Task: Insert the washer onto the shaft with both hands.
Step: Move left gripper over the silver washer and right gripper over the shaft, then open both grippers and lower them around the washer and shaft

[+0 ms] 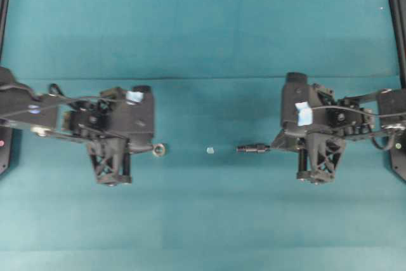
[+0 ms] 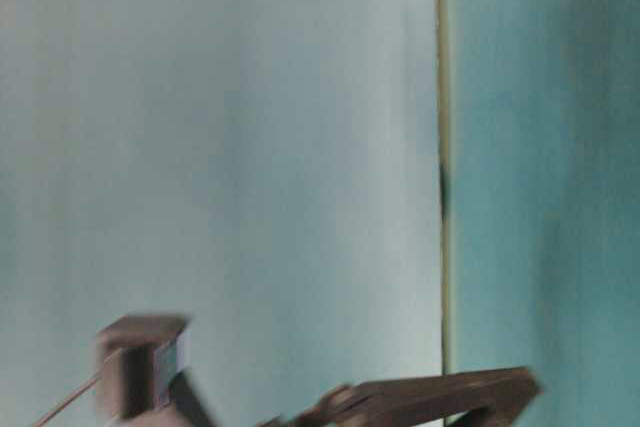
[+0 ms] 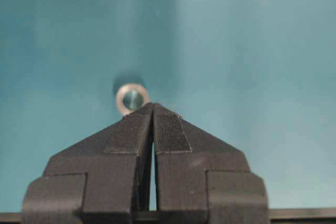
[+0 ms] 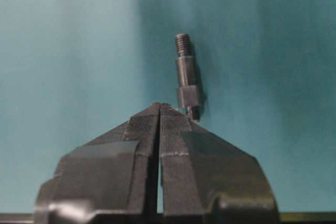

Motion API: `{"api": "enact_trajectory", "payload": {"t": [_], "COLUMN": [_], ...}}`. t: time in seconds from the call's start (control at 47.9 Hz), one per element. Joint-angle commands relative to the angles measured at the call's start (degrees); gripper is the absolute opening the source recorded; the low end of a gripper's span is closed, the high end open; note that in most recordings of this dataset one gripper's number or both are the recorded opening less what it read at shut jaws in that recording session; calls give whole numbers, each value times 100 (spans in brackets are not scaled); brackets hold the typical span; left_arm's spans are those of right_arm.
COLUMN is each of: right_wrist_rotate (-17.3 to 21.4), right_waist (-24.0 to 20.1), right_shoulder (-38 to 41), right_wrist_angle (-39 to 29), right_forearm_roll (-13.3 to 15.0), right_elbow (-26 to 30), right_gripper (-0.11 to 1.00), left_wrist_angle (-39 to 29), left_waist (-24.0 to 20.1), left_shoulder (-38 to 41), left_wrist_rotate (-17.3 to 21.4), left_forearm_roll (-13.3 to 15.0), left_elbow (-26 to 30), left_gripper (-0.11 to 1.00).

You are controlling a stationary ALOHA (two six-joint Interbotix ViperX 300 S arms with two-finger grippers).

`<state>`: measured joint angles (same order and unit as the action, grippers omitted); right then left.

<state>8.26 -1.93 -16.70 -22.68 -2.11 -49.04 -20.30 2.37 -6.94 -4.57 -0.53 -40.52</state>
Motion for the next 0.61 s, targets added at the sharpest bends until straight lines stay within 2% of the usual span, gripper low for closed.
{"api": "enact_trajectory", "payload": {"t": [0.0,0.167,0.585], "right_wrist_rotate": [9,0,62], "right_waist": [-9,-9,0], "right_shoulder": [132,439,721], "right_wrist_angle": [26,9,-62], "right_forearm_roll": [18,114,229], "right_elbow": [141,290,501], "right_gripper": [-10,-10,-10], "left_wrist_angle": [-132,-387,-404], "left_waist": [9,9,26], "left_shoulder": [149,343,431], "left_wrist_rotate": [0,0,26], "left_forearm_roll": [-18,-35,-35], "left_elbow": [229,378,334], "left_gripper": [2,2,2]}}
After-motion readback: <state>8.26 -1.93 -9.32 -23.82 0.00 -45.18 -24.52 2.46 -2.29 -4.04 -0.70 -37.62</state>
